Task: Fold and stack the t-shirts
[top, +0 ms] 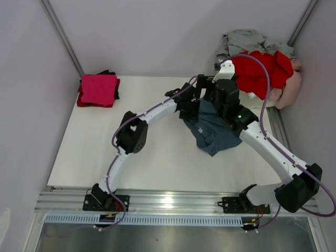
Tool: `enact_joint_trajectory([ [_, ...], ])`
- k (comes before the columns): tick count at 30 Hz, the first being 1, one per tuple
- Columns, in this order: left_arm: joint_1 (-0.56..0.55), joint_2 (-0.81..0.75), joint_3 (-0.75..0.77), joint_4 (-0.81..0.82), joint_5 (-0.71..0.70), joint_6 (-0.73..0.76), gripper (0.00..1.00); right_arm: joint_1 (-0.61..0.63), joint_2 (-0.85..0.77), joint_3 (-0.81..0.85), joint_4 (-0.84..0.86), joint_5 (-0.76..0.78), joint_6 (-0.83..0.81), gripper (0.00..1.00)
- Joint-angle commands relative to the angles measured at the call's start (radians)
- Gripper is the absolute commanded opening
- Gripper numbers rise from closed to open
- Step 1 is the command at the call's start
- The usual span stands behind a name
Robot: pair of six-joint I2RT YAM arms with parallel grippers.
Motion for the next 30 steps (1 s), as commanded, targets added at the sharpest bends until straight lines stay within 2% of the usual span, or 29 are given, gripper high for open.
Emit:
enact_joint_trajectory([
  [1,-0.025,0.003,0.007,0.049,0.135,-0.002,0.63,0.006,-0.058,-0.025,0.003,0.003,0.014,0.99],
  [4,-0.028,-0.006,-0.016,0.058,0.154,-0.017,0.75,0.006,-0.075,-0.048,-0.033,0.014,0.041,0.99],
  [8,-0.040,-0.015,-0.056,0.081,0.195,-0.039,0.77,0.006,-0.103,-0.076,-0.068,0.009,0.064,0.99],
  [11,-0.066,-0.003,-0.050,0.077,0.211,-0.034,0.74,0.006,-0.124,-0.093,-0.079,0.008,0.067,0.99],
  [12,-0.071,-0.002,-0.048,0.083,0.224,-0.032,0.68,0.008,-0.127,-0.096,-0.083,0.008,0.067,0.99],
  [14,-0.083,0.001,-0.050,0.086,0.243,-0.034,0.63,0.008,-0.132,-0.093,-0.088,0.012,0.063,0.99],
  [15,-0.086,0.003,-0.039,0.078,0.238,-0.032,0.55,0.008,-0.133,-0.093,-0.090,0.012,0.061,0.99],
  [19,-0.104,0.014,-0.019,0.061,0.237,-0.031,0.39,0.006,-0.132,-0.091,-0.097,0.001,0.063,0.99],
  [23,-0.136,0.015,-0.016,0.046,0.246,-0.019,0.33,0.008,-0.137,-0.086,-0.100,-0.008,0.069,0.99],
  [24,-0.144,0.015,-0.013,0.043,0.237,-0.008,0.27,0.009,-0.138,-0.086,-0.100,-0.011,0.072,0.99],
  [27,-0.164,0.011,-0.015,0.028,0.224,0.004,0.20,0.011,-0.144,-0.086,-0.105,-0.014,0.075,0.99],
  [29,-0.164,0.006,-0.021,0.014,0.238,0.004,0.20,0.012,-0.146,-0.085,-0.113,-0.015,0.076,1.00],
  [30,-0.166,0.000,-0.050,0.017,0.246,0.004,0.25,0.011,-0.144,-0.083,-0.114,-0.018,0.078,0.99],
])
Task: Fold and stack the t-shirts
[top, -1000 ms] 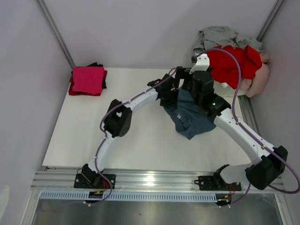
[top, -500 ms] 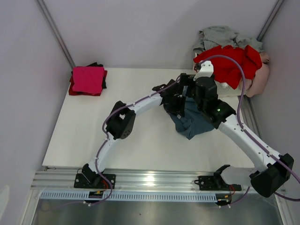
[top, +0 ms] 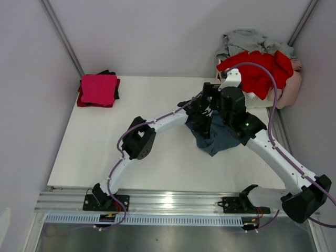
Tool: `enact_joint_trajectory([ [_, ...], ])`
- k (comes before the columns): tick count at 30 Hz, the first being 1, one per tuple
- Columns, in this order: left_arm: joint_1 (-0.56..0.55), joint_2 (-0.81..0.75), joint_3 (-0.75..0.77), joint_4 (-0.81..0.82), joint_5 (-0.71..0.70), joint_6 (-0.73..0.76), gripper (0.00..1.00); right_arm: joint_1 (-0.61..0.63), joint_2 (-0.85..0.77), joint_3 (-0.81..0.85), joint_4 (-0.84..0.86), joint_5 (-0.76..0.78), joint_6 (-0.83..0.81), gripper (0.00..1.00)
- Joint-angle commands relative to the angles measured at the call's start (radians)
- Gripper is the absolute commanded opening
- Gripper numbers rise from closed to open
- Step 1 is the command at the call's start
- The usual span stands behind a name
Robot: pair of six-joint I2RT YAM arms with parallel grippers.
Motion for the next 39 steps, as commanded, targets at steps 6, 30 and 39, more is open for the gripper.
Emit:
enact_joint_trajectory([
  [6,-0.031,-0.110,-0.187,0.106,0.073,0.028,0.65,0.018,-0.035,0.000,-0.010,-0.014,0.023,1.00],
  [30,-0.010,-0.228,-0.175,0.059,-0.034,0.123,0.00,0.029,-0.007,-0.034,-0.007,-0.012,0.046,0.99],
  [39,0.269,-0.608,-0.339,0.033,-0.272,0.056,0.00,0.029,0.016,-0.098,-0.019,0.083,0.086,0.99],
])
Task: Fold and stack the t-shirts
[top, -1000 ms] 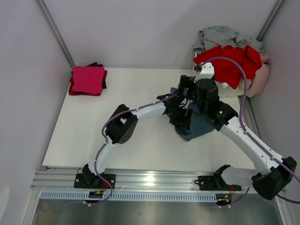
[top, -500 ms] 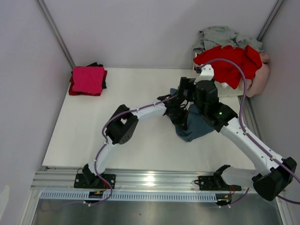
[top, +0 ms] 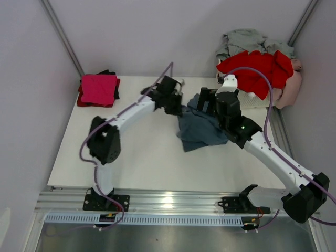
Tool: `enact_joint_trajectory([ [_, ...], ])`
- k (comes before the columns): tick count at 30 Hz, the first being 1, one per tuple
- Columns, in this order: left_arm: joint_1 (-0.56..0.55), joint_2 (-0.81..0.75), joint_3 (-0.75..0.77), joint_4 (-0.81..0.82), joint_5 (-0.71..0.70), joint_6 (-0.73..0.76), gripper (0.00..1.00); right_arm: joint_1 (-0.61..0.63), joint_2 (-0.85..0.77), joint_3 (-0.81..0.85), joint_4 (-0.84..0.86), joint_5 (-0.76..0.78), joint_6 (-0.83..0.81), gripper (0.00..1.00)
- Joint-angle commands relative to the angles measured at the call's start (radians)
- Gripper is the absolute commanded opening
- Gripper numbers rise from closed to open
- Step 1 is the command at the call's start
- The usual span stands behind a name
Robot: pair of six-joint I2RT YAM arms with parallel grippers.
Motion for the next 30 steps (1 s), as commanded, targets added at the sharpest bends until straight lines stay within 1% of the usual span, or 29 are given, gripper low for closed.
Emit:
enact_joint_trajectory([
  [1,0.126,-0.256,-0.034,0.004,-0.173,-0.014,0.00,0.001,0.030,-0.041,-0.050,0.073,0.033,0.99],
  [3,0.155,-0.337,-0.071,-0.015,-0.283,0.013,0.00,0.001,0.055,-0.041,-0.058,0.087,0.057,0.99],
  [5,0.184,-0.387,-0.117,-0.034,-0.381,0.023,0.01,0.001,0.090,-0.039,-0.058,0.097,0.070,0.99],
  [6,0.196,-0.413,-0.132,-0.040,-0.401,0.018,0.00,0.000,0.104,-0.038,-0.058,0.103,0.073,0.99],
  [7,0.209,-0.471,-0.152,-0.034,-0.417,0.014,0.01,0.000,0.118,-0.038,-0.058,0.104,0.079,0.99],
  [8,0.219,-0.502,-0.198,-0.023,-0.429,0.001,0.00,0.000,0.131,-0.039,-0.055,0.102,0.084,0.99],
  [10,0.227,-0.569,-0.270,0.038,-0.477,-0.003,0.00,-0.002,0.179,-0.041,-0.051,0.079,0.107,0.99],
  [11,0.229,-0.630,-0.321,0.065,-0.472,-0.003,0.01,-0.002,0.194,-0.039,-0.047,0.068,0.113,0.99],
  [13,0.227,-0.678,-0.403,0.118,-0.446,-0.005,0.00,-0.002,0.240,-0.039,-0.035,0.035,0.125,0.99],
  [14,0.227,-0.709,-0.413,0.141,-0.440,-0.009,0.00,-0.002,0.256,-0.032,-0.023,0.024,0.128,0.99],
  [17,0.227,-0.731,-0.422,0.129,-0.442,-0.008,0.00,-0.005,0.328,0.002,-0.001,-0.031,0.137,0.99],
  [18,0.227,-0.737,-0.425,0.124,-0.448,-0.008,0.00,-0.006,0.375,0.017,-0.003,-0.041,0.140,0.99],
  [22,0.227,-0.767,-0.439,0.109,-0.517,-0.023,0.00,-0.010,0.476,0.086,-0.008,-0.073,0.142,0.98],
  [24,0.227,-0.778,-0.453,0.106,-0.527,-0.031,0.00,-0.013,0.501,0.103,0.005,-0.093,0.142,0.91],
  [26,0.227,-0.783,-0.477,0.106,-0.526,-0.040,0.00,-0.019,0.521,0.097,0.052,-0.120,0.133,0.84],
  [30,0.227,-0.803,-0.504,0.106,-0.504,-0.059,0.00,-0.045,0.570,0.113,0.101,-0.159,0.130,0.80],
])
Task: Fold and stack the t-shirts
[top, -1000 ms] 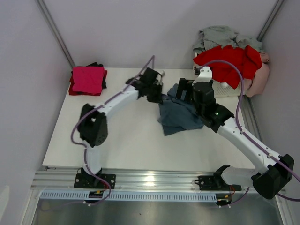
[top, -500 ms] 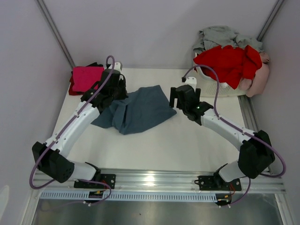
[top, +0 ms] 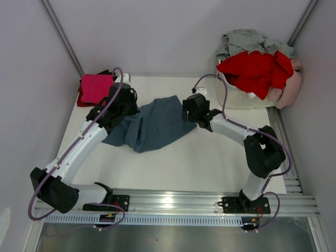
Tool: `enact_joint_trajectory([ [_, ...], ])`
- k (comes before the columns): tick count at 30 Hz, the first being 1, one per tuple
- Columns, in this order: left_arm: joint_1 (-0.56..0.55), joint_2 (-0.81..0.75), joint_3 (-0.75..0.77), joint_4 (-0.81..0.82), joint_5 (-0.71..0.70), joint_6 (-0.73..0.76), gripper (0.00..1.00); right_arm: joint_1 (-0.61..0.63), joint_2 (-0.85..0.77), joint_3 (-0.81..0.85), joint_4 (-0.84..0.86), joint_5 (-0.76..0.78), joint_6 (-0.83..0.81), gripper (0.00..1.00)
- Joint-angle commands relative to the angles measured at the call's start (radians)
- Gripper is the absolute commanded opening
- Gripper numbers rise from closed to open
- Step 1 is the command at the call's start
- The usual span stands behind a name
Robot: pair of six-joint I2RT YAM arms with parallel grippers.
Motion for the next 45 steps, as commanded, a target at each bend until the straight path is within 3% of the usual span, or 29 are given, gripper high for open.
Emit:
enact_joint_trajectory([
  [1,0.005,-0.046,-0.020,0.030,-0.004,-0.034,0.00,-0.028,0.042,0.065,0.082,-0.043,0.003,0.79],
  [10,0.002,-0.109,-0.086,0.018,0.005,-0.055,0.00,-0.057,0.194,0.113,0.146,-0.097,0.003,0.79],
  [14,0.001,-0.137,-0.118,0.015,0.004,-0.057,0.00,-0.085,0.332,0.283,0.114,-0.152,-0.018,0.79],
  [17,0.001,-0.172,-0.149,0.015,-0.009,-0.058,0.00,-0.108,0.436,0.503,0.048,-0.199,-0.022,0.79],
  [25,0.001,-0.226,-0.223,0.024,-0.025,-0.068,0.01,-0.120,0.639,0.774,-0.049,-0.302,-0.019,0.77],
  [38,0.001,-0.287,-0.261,-0.005,-0.016,-0.055,0.01,-0.115,0.796,0.861,-0.057,-0.408,0.017,0.75],
  [41,0.001,-0.290,-0.263,-0.010,-0.022,-0.046,0.00,-0.109,0.809,0.857,-0.053,-0.420,0.020,0.66],
  [44,0.001,-0.292,-0.260,-0.011,-0.030,-0.040,0.00,-0.103,0.819,0.858,-0.055,-0.424,0.017,0.40],
  [45,0.001,-0.290,-0.257,-0.011,-0.032,-0.038,0.00,-0.102,0.822,0.863,-0.055,-0.427,0.021,0.23],
])
